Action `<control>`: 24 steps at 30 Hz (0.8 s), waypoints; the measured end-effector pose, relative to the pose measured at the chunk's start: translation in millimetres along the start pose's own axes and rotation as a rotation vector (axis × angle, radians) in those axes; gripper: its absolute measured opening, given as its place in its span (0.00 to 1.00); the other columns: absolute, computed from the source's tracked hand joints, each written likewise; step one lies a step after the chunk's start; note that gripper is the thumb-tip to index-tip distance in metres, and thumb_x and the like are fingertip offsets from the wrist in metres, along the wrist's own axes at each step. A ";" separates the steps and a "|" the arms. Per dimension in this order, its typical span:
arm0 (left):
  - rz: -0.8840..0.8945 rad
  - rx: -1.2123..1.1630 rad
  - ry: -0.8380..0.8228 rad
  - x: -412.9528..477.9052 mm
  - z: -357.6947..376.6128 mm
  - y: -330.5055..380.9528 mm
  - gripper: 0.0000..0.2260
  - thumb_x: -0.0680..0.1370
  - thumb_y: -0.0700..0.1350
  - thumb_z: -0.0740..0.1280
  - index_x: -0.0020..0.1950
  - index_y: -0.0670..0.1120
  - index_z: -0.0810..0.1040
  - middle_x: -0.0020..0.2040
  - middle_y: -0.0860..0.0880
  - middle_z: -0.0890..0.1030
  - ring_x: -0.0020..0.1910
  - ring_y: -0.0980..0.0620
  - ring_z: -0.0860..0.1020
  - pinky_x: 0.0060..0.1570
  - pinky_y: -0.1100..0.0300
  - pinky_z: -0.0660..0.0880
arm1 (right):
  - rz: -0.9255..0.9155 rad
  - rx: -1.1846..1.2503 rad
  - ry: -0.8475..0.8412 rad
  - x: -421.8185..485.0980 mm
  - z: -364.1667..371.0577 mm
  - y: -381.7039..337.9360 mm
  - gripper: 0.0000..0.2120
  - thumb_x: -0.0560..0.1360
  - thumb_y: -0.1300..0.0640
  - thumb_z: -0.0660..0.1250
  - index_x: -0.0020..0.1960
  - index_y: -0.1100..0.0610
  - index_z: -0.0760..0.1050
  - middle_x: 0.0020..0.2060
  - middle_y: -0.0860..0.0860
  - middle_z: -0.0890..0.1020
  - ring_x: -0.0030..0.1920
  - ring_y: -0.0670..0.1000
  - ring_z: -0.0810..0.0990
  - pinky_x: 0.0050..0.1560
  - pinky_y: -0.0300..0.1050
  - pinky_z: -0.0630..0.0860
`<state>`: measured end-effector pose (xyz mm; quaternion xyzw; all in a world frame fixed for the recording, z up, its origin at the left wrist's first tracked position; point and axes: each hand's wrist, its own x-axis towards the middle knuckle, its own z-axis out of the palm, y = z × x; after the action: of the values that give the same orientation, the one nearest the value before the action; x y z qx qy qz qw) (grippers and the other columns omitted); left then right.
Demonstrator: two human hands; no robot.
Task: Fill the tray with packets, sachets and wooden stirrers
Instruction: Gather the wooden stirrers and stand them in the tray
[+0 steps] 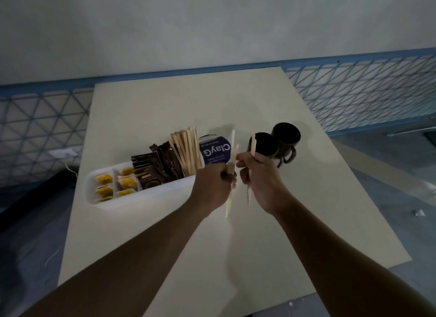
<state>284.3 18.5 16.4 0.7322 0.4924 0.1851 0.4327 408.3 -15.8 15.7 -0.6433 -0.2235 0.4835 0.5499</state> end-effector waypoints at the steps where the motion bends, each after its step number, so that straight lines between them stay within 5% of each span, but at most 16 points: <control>1: 0.017 -0.011 0.042 1.9 -8.1 -1.4 0.08 0.79 0.38 0.64 0.46 0.42 0.82 0.41 0.48 0.84 0.41 0.54 0.81 0.40 0.66 0.74 | -0.014 0.002 0.003 2.0 6.7 -1.3 0.13 0.83 0.63 0.57 0.52 0.68 0.78 0.37 0.53 0.78 0.31 0.48 0.71 0.33 0.41 0.68; 4: 0.031 -0.055 0.151 7.9 -33.4 -6.8 0.06 0.77 0.39 0.66 0.47 0.45 0.83 0.42 0.50 0.85 0.42 0.54 0.82 0.45 0.57 0.78 | -0.058 0.009 -0.004 6.3 28.6 -7.8 0.12 0.83 0.64 0.58 0.53 0.65 0.79 0.31 0.50 0.80 0.32 0.48 0.76 0.35 0.41 0.72; 8: 0.001 -0.146 0.259 19.6 -63.7 -16.4 0.04 0.76 0.40 0.69 0.48 0.45 0.83 0.42 0.50 0.85 0.43 0.52 0.83 0.47 0.49 0.80 | -0.097 0.080 -0.008 15.7 55.4 -16.3 0.11 0.82 0.66 0.59 0.55 0.64 0.80 0.37 0.55 0.81 0.37 0.51 0.80 0.43 0.44 0.79; 13: 0.023 -0.127 0.373 28.9 -86.4 -25.2 0.04 0.75 0.41 0.70 0.47 0.47 0.84 0.41 0.51 0.85 0.43 0.51 0.83 0.46 0.48 0.80 | -0.156 0.078 -0.036 26.8 81.7 -23.5 0.12 0.82 0.66 0.59 0.52 0.61 0.81 0.37 0.56 0.80 0.40 0.53 0.81 0.52 0.50 0.80; 20: 0.009 -0.079 0.427 31.3 -86.4 -31.2 0.05 0.77 0.42 0.69 0.50 0.44 0.83 0.44 0.50 0.85 0.43 0.53 0.82 0.50 0.55 0.78 | -0.208 0.015 -0.050 42.9 106.4 -18.4 0.12 0.81 0.67 0.60 0.50 0.59 0.82 0.38 0.54 0.81 0.41 0.50 0.81 0.45 0.42 0.78; 24: 0.013 -0.069 0.449 31.8 -73.3 -41.6 0.05 0.77 0.39 0.69 0.50 0.44 0.83 0.44 0.49 0.85 0.39 0.60 0.78 0.42 0.78 0.70 | -0.166 -0.012 -0.041 51.7 111.2 -4.8 0.11 0.80 0.68 0.60 0.52 0.62 0.82 0.44 0.58 0.85 0.45 0.54 0.84 0.49 0.44 0.80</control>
<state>224.0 85.5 18.3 0.6607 0.5649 0.3629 0.3357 335.3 82.6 8.8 -0.6159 -0.2901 0.4479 0.5795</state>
